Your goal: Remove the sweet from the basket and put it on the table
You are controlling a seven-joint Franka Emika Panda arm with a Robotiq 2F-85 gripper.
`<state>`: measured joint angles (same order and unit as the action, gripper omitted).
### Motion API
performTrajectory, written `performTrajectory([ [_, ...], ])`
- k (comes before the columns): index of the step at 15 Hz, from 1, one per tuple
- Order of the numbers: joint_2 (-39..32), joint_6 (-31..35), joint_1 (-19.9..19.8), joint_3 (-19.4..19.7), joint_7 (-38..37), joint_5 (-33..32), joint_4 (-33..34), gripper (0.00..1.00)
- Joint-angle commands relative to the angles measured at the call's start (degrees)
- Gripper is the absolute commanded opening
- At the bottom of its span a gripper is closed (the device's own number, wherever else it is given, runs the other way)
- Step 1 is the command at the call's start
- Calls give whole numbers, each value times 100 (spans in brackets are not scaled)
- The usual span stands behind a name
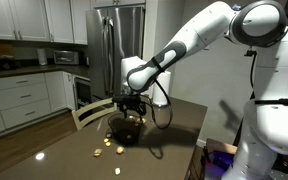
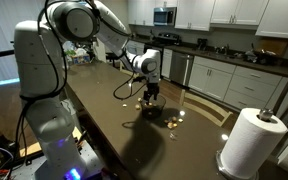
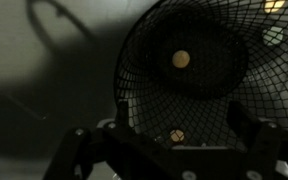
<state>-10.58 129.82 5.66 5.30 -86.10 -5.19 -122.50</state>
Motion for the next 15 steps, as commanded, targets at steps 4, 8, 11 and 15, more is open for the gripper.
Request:
performTrajectory([
  [4, -591, 203, -344, -168, 1361, 546, 592, 100],
  [8, -878, 147, -556, -236, 2009, 1464, 769, 100],
  [11, -1035, 142, -669, -261, 2409, 1987, 809, 100],
  [15, -1230, 124, -717, -264, 2716, 2405, 829, 100],
])
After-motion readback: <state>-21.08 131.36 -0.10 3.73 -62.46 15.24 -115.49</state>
